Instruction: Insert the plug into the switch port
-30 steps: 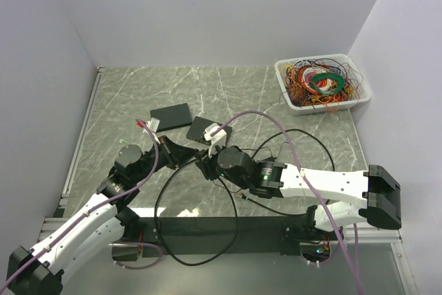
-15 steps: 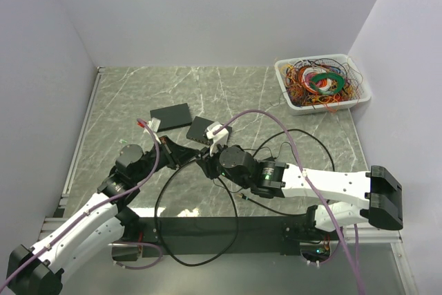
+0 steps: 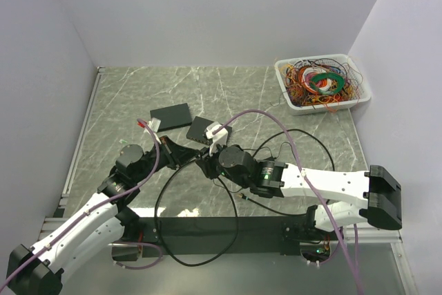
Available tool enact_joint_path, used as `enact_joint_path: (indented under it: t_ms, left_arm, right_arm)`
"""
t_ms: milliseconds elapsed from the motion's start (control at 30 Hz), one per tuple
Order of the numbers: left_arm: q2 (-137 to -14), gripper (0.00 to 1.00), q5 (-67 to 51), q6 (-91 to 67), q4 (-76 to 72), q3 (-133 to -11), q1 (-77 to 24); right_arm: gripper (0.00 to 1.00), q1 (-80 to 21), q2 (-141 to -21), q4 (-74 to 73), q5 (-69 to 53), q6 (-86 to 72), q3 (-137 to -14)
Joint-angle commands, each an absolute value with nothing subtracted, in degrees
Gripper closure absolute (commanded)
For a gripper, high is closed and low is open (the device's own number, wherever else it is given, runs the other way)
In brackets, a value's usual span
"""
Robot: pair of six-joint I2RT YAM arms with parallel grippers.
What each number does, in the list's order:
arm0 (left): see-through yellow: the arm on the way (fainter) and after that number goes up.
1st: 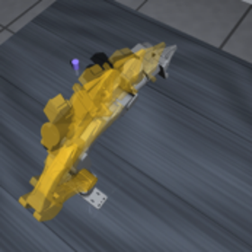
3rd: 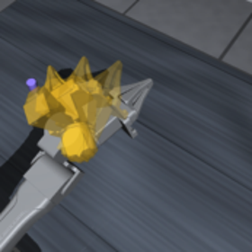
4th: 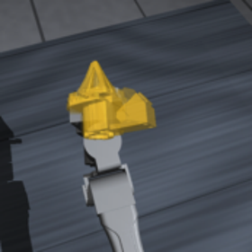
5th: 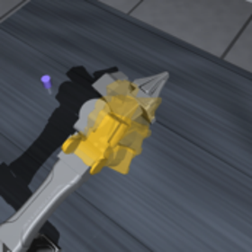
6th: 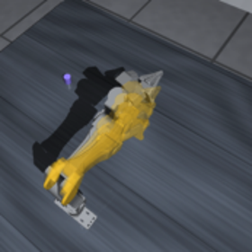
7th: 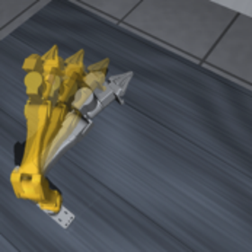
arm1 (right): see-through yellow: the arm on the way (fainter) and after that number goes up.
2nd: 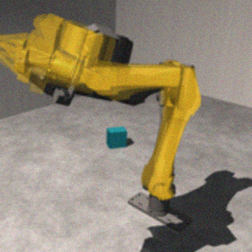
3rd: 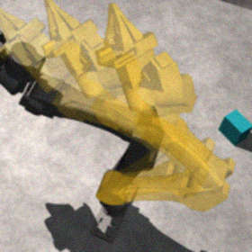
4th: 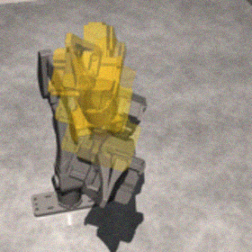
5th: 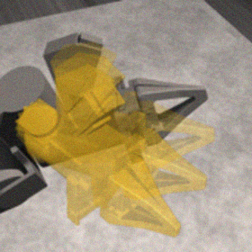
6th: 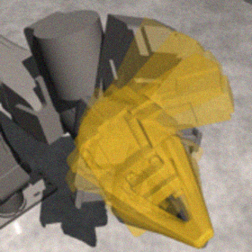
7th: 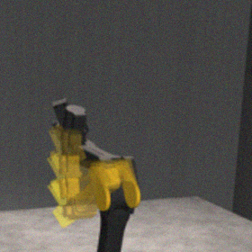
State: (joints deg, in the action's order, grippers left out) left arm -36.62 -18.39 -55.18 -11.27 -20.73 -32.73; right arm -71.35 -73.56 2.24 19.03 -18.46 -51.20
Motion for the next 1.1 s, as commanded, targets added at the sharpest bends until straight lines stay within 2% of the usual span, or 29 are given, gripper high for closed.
enact_joint_path:
  t_ms: [0, 200, 300, 333, 367, 433, 467, 500, 567, 600, 700, 833, 967, 1067]
  left_arm:
    - [-36.83, 0.99, -18.81, -55.64, -13.01, -21.8, -33.31]
    - [-36.56, 0.99, -18.55, -55.37, -12.57, -21.62, -33.31]
    - [-36.74, 0.99, -18.54, -55.37, -12.66, -21.62, -33.31]
    - [-36.83, 0.99, -18.54, -55.46, -12.66, -21.62, -33.31]
    - [-36.83, 0.99, -18.54, -55.2, -12.66, -21.71, -33.31]
    - [-37.53, 0.98, -18.63, -54.67, -11.96, -21.97, -33.31]
    - [-37.79, 0.94, -18.2, -53.62, -11.0, -22.84, -33.4]
    - [-38.32, 0.81, -17.67, -52.92, -9.94, -23.29, -33.31]
    - [-38.85, 0.65, -14.78, -50.2, -6.43, -25.04, -33.4]
    - [-39.46, 0.52, -13.63, -49.32, -4.76, -25.66, -33.31]
    - [-41.04, 0.37, -7.66, -45.8, -0.71, -28.47, -33.31]
    - [-45.78, 0.3, -1.24, -42.9, -1.23, -31.28, -32.96]
    - [-55.86, 0.33, 3.33, -41.57, -2.63, -35.24, -30.77]
    - [-61.93, 0.35, -0.33, -41.31, -9.29, -33.93, -25.16]
  right_arm:
    - [0.66, -71.19, -74.35, 4.48, 18.28, -19.25, -51.5]
    - [0.71, -71.19, -73.92, 4.66, 18.72, -19.07, -51.24]
    - [0.85, -71.19, -73.57, 4.57, 19.34, -18.99, -51.15]
    - [0.95, -71.1, -73.48, 4.4, 19.6, -18.98, -51.07]
    - [1.0, -71.19, -73.48, 4.39, 19.69, -19.16, -51.06]
    - [1.0, -71.19, -73.21, 4.22, 20.12, -19.6, -50.71]
    - [1.0, -71.19, -72.95, 4.22, 20.74, -19.86, -50.36]
    - [1.0, -71.19, -72.6, 4.04, 21.18, -20.47, -49.58]
    - [1.0, -70.58, -71.99, 3.08, 22.06, -21.27, -48.26]
    - [1.0, -70.14, -71.37, 2.29, 22.5, -22.57, -46.95]
    - [1.0, -67.33, -68.4, -0.69, 23.73, -25.82, -42.74]
    - [1.0, -63.03, -62.5, -2.63, 24.26, -29.96, -37.01]
    - [1.0, -57.4, -60.47, -2.99, 22.07, -31.55, -34.72]
    - [1.0, -54.41, -62.75, -2.81, 20.83, -31.99, -35.59]
